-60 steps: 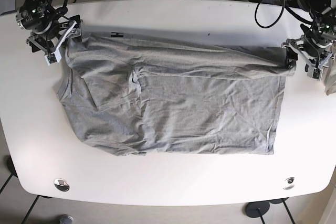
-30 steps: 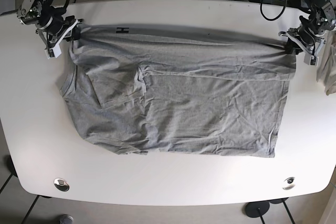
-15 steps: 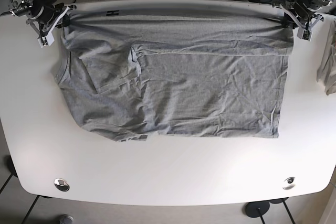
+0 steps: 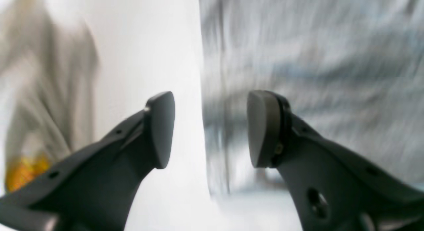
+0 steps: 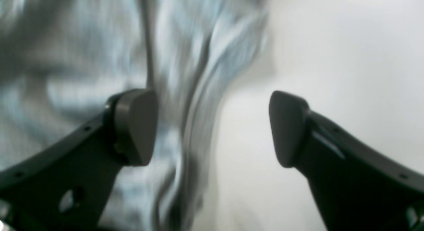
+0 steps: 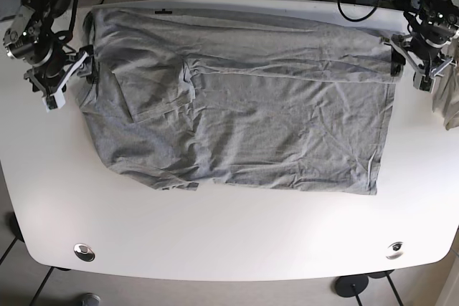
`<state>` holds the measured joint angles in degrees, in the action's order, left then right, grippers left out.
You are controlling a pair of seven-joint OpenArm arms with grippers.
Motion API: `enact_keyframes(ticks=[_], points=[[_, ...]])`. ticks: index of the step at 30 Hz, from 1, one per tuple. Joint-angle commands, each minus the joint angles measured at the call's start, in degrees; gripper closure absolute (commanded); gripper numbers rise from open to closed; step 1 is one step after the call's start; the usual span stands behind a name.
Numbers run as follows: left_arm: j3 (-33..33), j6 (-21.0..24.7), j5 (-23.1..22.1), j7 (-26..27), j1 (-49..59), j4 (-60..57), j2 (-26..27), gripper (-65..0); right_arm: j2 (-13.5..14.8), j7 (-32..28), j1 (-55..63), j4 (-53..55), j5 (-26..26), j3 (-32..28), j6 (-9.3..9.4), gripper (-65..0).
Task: Fold the T-shirt properly
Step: 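Pull the held shirt edge taut with both grippers, then release and grasp the shirt hem on either side with both grippers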
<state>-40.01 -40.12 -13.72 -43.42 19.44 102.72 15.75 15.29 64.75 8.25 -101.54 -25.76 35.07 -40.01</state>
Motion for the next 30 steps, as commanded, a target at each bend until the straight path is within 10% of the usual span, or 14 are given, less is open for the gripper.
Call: enact_keyframes(ticks=[1,14,20,25,30], points=[[1.8,0.1,-0.7,1.0,-1.5,1.9,0.9,-32.5,1.0,-1.1,-5.4,3.5,2.3,-2.1,0.01,-50.1],[3.9,0.1,3.4,-0.3,-11.0,3.8,-2.4,-33.1,0.8,-19.1,-40.6,47.3,18.7,-12.1,0.01,-50.1],[-1.8,8.5,3.4,-0.2,-15.0,-1.4,-2.8,-33.6,0.8,-29.9,-45.5,63.1,21.7,-12.1,0.01,-50.1],[-3.5,15.5,3.4,-0.2,-21.9,-8.3,-2.2,-49.9,-0.5,-30.6,-43.4,63.3,21.2,-12.1,0.01,-49.1],[3.6,15.8,3.4,0.2,-35.8,-27.8,5.1,-49.9,-2.1,-30.7,-43.2,63.3,21.2,-11.7,0.01,-13.3]])
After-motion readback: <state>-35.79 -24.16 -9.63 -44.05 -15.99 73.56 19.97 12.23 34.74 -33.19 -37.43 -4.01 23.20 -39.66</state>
